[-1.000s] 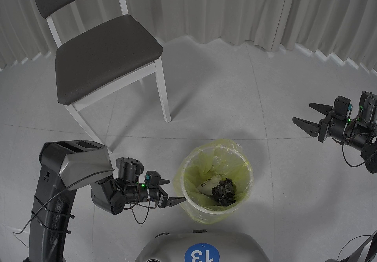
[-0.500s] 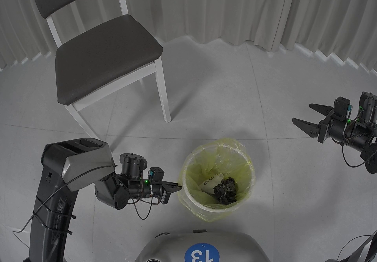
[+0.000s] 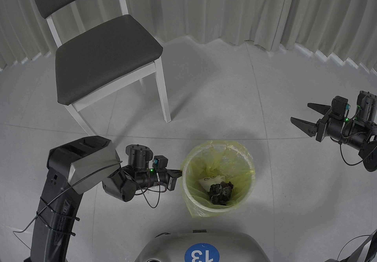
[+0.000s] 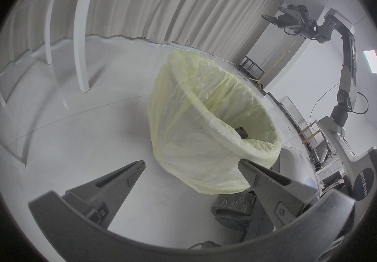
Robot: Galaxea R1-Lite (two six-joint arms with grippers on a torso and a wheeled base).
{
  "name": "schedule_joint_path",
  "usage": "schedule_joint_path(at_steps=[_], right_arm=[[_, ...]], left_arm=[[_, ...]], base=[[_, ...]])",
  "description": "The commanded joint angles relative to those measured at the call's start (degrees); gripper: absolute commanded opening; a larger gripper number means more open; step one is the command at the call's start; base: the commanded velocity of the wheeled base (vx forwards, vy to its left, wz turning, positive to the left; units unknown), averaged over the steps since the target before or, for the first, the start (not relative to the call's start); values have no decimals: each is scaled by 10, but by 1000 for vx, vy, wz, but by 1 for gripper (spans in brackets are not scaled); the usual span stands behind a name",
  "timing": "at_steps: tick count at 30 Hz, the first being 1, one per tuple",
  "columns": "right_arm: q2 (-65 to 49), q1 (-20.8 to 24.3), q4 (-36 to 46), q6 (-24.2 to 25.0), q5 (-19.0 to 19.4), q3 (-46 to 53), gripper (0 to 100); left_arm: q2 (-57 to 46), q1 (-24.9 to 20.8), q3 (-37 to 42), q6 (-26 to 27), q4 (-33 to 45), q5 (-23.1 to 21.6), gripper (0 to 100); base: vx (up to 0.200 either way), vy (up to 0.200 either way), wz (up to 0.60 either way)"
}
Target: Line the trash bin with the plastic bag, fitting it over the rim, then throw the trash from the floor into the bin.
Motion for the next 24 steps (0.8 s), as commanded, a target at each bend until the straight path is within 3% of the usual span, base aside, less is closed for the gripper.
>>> schedule_joint_path(at_steps=[1,8,11,24], right_arm=[[28,14,2,-1,1,-22,100],[47,18,0,-1,0,-28,100],[56,19,-1,0,0,-31,100],[81,19,-5,0,0,-33,100]], left_arm=[[36,-16,-84,-25,38,34,0],[50,-13,-138,-42,65,37,0],[80,-14,-199,-44,84,38,0],[104,-3,-265,-43,149,42,0]], base=[[0,0,0],[0,0,0],[0,0,0],[0,0,0]])
